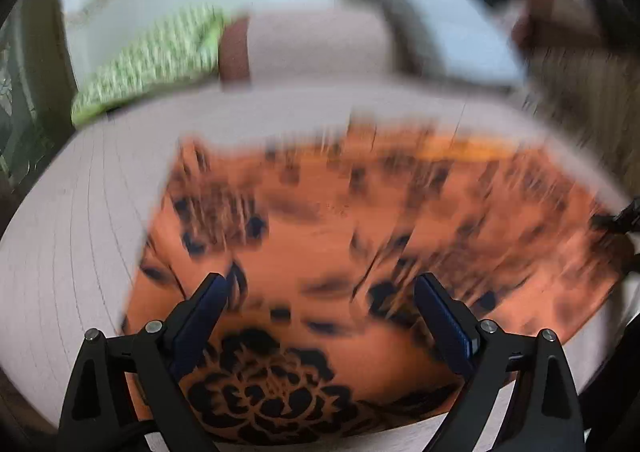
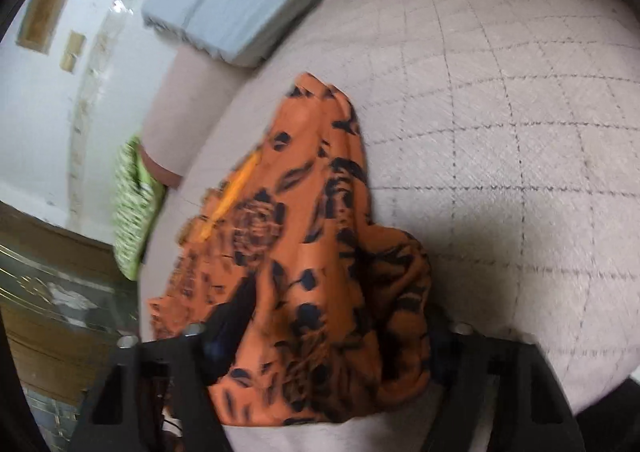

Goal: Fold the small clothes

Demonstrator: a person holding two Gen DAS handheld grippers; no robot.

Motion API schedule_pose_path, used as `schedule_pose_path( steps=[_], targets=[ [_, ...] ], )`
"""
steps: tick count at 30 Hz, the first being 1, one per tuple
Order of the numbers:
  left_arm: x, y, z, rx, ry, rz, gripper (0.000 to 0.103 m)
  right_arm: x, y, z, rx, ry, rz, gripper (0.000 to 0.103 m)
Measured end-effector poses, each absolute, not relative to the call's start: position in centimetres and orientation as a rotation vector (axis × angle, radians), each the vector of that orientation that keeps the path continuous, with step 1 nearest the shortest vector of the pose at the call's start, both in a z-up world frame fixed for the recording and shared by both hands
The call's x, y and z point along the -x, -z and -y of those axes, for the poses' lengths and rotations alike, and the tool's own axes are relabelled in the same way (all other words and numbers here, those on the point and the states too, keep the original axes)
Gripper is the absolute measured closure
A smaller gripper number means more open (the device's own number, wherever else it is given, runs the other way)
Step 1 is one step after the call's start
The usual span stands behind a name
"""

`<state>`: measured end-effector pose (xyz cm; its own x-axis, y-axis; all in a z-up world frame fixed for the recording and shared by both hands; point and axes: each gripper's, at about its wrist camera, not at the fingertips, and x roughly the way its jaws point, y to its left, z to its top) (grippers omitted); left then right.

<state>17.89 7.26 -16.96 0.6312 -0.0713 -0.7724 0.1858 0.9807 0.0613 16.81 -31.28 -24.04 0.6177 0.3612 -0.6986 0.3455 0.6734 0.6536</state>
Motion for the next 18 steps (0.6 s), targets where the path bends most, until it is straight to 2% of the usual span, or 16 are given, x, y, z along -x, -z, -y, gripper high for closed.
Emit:
schedule_pose_path(
  steps=[1,3,5,6,7,9,10,12,14,16,18],
  targets=[
    [-17.8,17.3,-7.4,-0.133,0.144,-0.872,0.006,-16.8,23.9,31.6,-0.895,-0.022,-0.934,0.078],
    [-17.0,15.3,-7.5,-0.105,0.15,-0.824,0.013,-16.6,22.7,31.3,-0.862,-0.033,-0.921,0.082],
    [-15.5,13.1,-7.6,-0.054,0.222,-0.694,0.011,-16.8,22.1,30.8,-0.82,-0.027,-0.921,0.082],
    [-15.3,12.9,-7.3,-0.053,0.222,-0.666,0.01,-17.1,22.4,30.7,-0.814,-0.016,-0.931,0.079],
    [-15.9,13.7,-6.6,-0.069,0.236,-0.718,0.007,-17.3,23.0,30.7,-0.821,-0.005,-0.94,0.076],
    [-17.9,17.7,-5.2,-0.129,0.242,-0.93,0.007,-17.3,24.0,30.8,-0.859,-0.013,-0.933,0.068],
    [-17.3,17.7,-4.7,-0.179,0.228,-0.867,0.006,-17.3,24.1,30.8,-0.863,-0.011,-0.926,0.068],
    [-16.4,16.6,-3.8,-0.233,0.24,-0.852,0.009,-17.3,23.7,30.4,-0.846,-0.008,-0.934,0.069],
    [-15.3,15.1,-4.2,-0.193,0.277,-0.769,0.013,-17.4,22.5,29.7,-0.791,-0.018,-0.932,0.078],
    [-14.2,13.3,-4.9,-0.19,0.251,-0.658,0.013,-17.5,21.6,29.2,-0.755,-0.026,-0.929,0.079],
    [-14.6,13.5,-5.6,-0.164,0.222,-0.677,0.012,-17.8,22.3,29.6,-0.774,0.01,-0.964,0.076]
  ],
)
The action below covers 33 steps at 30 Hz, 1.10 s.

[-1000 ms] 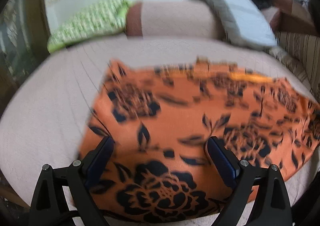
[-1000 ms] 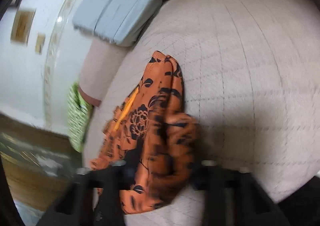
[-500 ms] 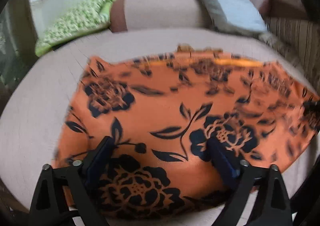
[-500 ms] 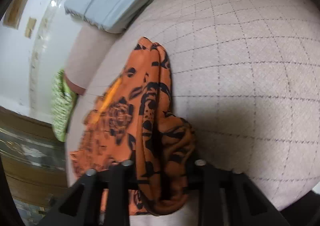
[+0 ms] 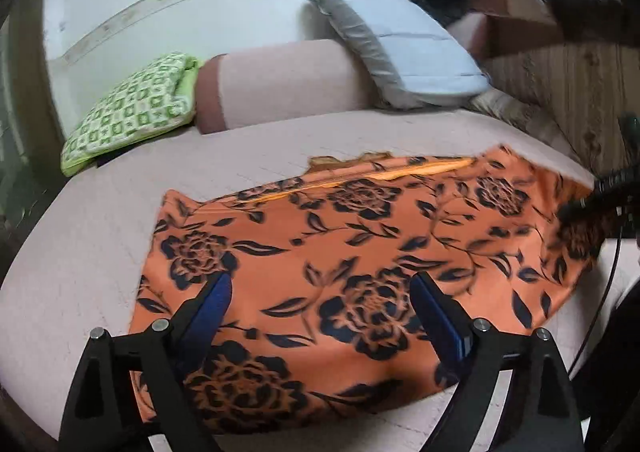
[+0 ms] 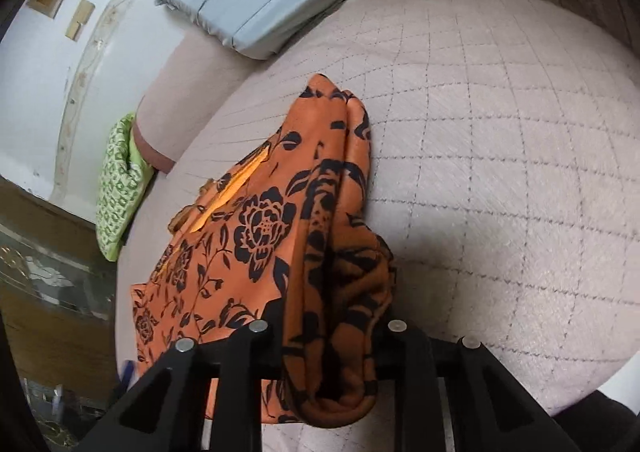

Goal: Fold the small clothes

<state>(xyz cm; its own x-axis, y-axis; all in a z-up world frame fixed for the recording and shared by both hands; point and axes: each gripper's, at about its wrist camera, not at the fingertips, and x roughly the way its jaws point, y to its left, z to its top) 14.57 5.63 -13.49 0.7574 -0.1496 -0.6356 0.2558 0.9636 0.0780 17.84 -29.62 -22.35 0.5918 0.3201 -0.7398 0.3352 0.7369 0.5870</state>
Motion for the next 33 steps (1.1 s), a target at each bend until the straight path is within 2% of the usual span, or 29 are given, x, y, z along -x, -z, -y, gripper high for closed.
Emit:
schedule_pose_path(
  steps=[3,4,5,7,10,13,16,19,21,23,24,30,32,33],
  targets=[
    [-16.9,17.8,-5.9,-0.179,0.182,-0.931,0.011,-18.1,24.1,30.7,-0.854,0.017,-0.984,0.075],
    [-16.2,17.2,-5.6,-0.214,0.178,-0.868,0.012,-18.3,23.3,30.1,-0.8,0.02,-0.987,0.079],
    [-15.8,16.8,-5.0,-0.253,0.196,-0.857,0.026,-18.5,22.3,29.2,-0.745,0.006,-0.984,0.084],
    [-15.2,16.6,-4.9,-0.257,0.212,-0.847,0.031,-18.8,20.1,27.4,-0.666,-0.02,-0.966,0.088],
    [-14.9,14.3,-7.1,-0.11,0.23,-0.826,0.048,-19.1,14.9,23.0,-0.553,-0.1,-0.892,0.089],
    [-13.8,10.7,-12.5,0.089,0.12,-0.693,0.046,-19.3,10.4,16.4,-0.409,-0.203,-0.845,0.089],
    [-12.0,8.2,-19.9,0.261,-0.137,-0.56,0.033,-19.2,7.7,7.9,-0.267,-0.336,-0.823,0.088],
    [-10.0,7.6,-26.9,0.447,-0.39,-0.49,0.033,-19.9,9.2,-1.6,-0.155,-0.444,-0.856,0.089],
    [-8.9,8.1,-30.4,0.549,-0.509,-0.481,0.033,-21.2,13.6,-7.0,-0.113,-0.495,-0.946,0.087],
    [-8.7,8.8,-31.9,0.617,-0.53,-0.494,0.033,-22.8,20.3,-10.9,-0.094,-0.535,-1.134,0.085],
    [-8.9,8.9,-31.9,0.609,-0.525,-0.501,0.033,-22.6,22.0,-11.5,-0.126,-0.545,-1.129,0.083],
    [-11.0,9.2,-30.2,0.576,-0.47,-0.519,0.033,-22.8,17.5,-10.8,-0.178,-0.548,-1.091,0.085],
    [-11.4,9.7,-29.5,0.586,-0.457,-0.529,0.033,-22.9,17.1,-11.0,-0.205,-0.545,-1.091,0.083],
    [-11.6,10.0,-29.3,0.581,-0.451,-0.537,0.033,-22.8,17.7,-11.2,-0.209,-0.552,-1.099,0.079]
  ],
)
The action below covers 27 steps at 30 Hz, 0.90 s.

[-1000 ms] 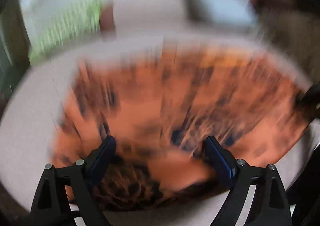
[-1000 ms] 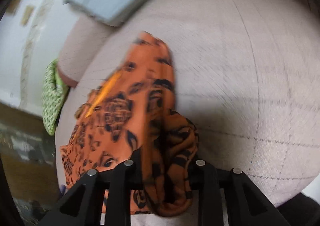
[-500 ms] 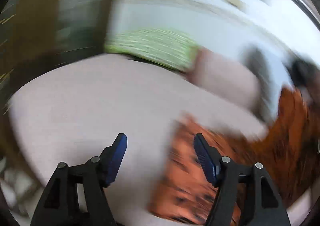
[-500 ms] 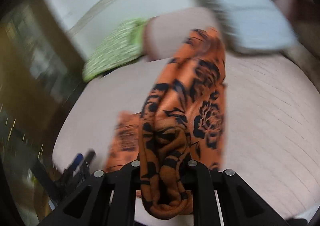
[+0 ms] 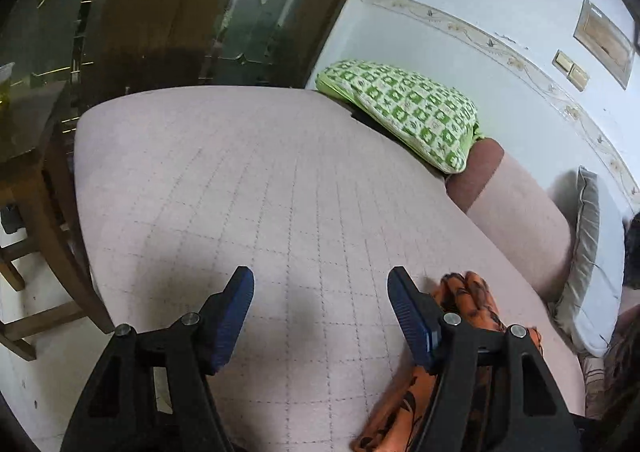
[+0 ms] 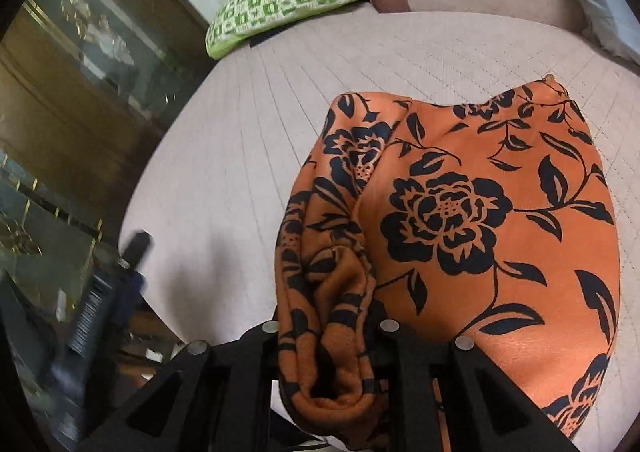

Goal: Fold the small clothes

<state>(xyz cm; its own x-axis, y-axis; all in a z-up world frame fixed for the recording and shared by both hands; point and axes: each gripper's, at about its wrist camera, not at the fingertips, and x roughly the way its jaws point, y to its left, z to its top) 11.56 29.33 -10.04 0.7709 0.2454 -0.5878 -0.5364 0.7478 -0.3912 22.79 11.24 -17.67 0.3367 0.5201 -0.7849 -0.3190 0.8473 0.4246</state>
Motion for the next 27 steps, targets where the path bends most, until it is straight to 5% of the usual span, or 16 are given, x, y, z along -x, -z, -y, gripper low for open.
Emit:
schedule_pose_path(
  steps=[3,6,17,21,23,27],
  targets=[
    [-11.7,10.3,-29.4,0.59,-0.456,-0.536,0.033,-22.2,20.9,-13.0,-0.265,-0.631,-1.142,0.032],
    [-10.7,10.1,-30.5,0.622,-0.49,-0.511,0.033,-20.3,19.6,-12.6,-0.322,-0.705,-1.05,0.019],
    [-11.5,8.5,-24.1,0.455,-0.024,-0.55,0.033,-14.5,18.2,1.0,-0.551,-0.604,-0.925,0.018],
    [-13.0,12.1,-19.1,0.194,0.085,-0.825,0.035,-13.7,18.4,5.8,-0.617,-0.537,-0.902,0.018],
    [-14.5,15.0,-19.5,0.208,0.044,-0.977,0.078,-14.1,19.0,6.9,-0.646,-0.528,-0.908,0.018],
    [-14.6,14.2,-19.5,0.19,0.01,-0.909,0.086,-14.9,20.1,7.6,-0.644,-0.544,-0.929,0.019]
  ],
)
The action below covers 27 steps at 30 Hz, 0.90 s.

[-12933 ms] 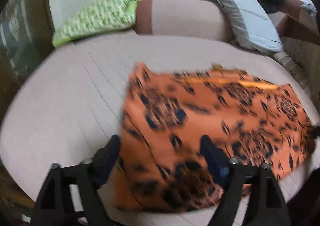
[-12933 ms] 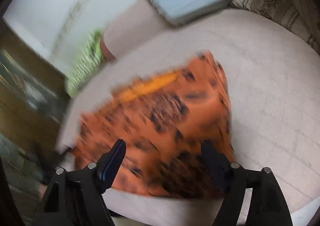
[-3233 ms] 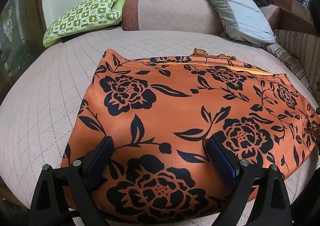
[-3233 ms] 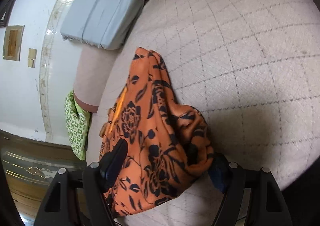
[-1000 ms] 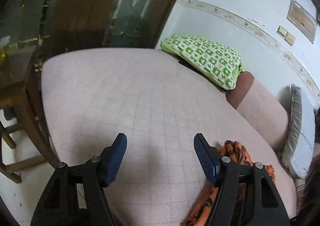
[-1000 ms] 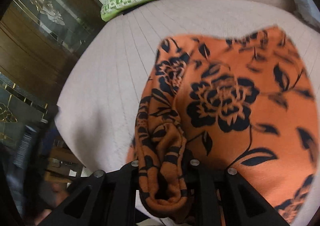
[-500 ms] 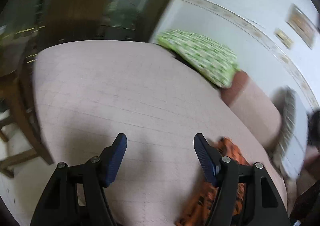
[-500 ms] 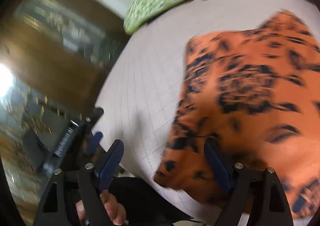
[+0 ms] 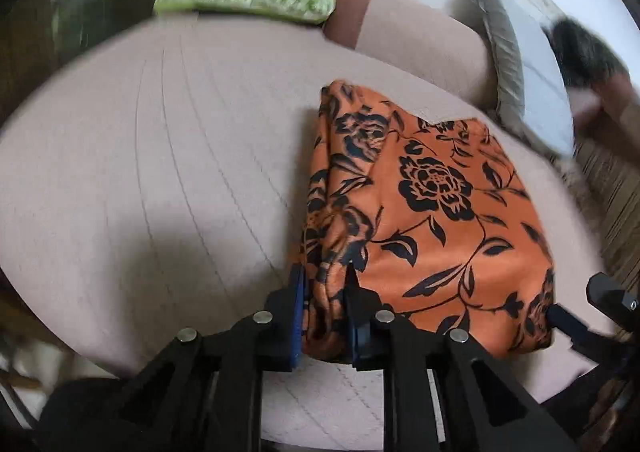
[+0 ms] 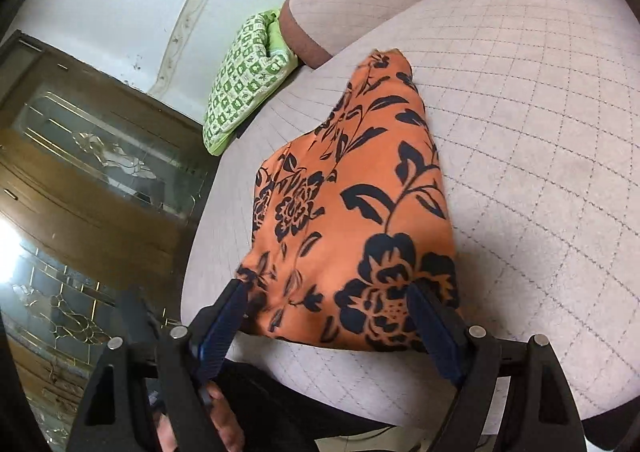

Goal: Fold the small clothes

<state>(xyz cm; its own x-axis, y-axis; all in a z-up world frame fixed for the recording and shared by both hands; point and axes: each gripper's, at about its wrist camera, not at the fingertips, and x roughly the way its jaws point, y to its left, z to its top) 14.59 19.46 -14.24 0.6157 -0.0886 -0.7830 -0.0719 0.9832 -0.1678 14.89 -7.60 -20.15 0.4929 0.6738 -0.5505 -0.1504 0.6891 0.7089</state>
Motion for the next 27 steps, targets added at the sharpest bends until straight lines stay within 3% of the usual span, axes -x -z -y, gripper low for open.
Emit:
schedule_pose_path(
  steps=[3,4,6,7,13,16,19,23,24,25,27],
  targets=[
    [-15.2,15.0,-18.2,0.124,-0.016,-0.935,0.084,-15.5,22.8,8.0,-0.692,-0.527,-1.001,0.019],
    [-15.5,15.0,-18.8,0.165,-0.019,-0.946,0.078,-15.6,22.8,8.1,-0.722,-0.534,-0.993,0.019],
    [-15.7,15.4,-20.5,0.268,-0.065,-0.966,0.053,-15.6,21.9,8.6,-0.748,-0.549,-1.001,0.019],
    [-15.7,15.3,-21.0,0.303,-0.08,-0.964,0.047,-15.5,21.1,8.9,-0.756,-0.56,-0.984,0.019],
    [-13.7,9.0,-19.2,0.221,-0.073,-0.702,0.048,-16.7,17.7,10.2,-0.662,-0.569,-0.892,0.019],
    [-14.9,7.2,-16.9,0.175,0.04,-0.631,0.039,-18.6,19.0,11.8,-0.674,-0.507,-0.909,0.019],
    [-18.0,8.8,-14.7,0.132,0.104,-0.688,0.039,-20.8,20.9,12.7,-0.717,-0.457,-0.963,0.019],
    [-21.9,15.1,-14.3,0.06,-0.008,-0.872,0.041,-23.8,24.1,11.3,-0.853,-0.592,-1.023,0.019],
    [-22.0,14.7,-14.2,0.064,-0.011,-0.858,0.041,-24.4,25.4,10.3,-0.846,-0.619,-1.091,0.028],
    [-22.0,14.4,-14.1,0.058,-0.001,-0.859,0.042,-24.7,26.3,10.0,-0.839,-0.586,-1.137,0.058],
    [-21.9,14.6,-14.3,0.052,0.008,-0.857,0.041,-23.9,24.8,10.2,-0.857,-0.602,-1.09,0.062]
  ],
)
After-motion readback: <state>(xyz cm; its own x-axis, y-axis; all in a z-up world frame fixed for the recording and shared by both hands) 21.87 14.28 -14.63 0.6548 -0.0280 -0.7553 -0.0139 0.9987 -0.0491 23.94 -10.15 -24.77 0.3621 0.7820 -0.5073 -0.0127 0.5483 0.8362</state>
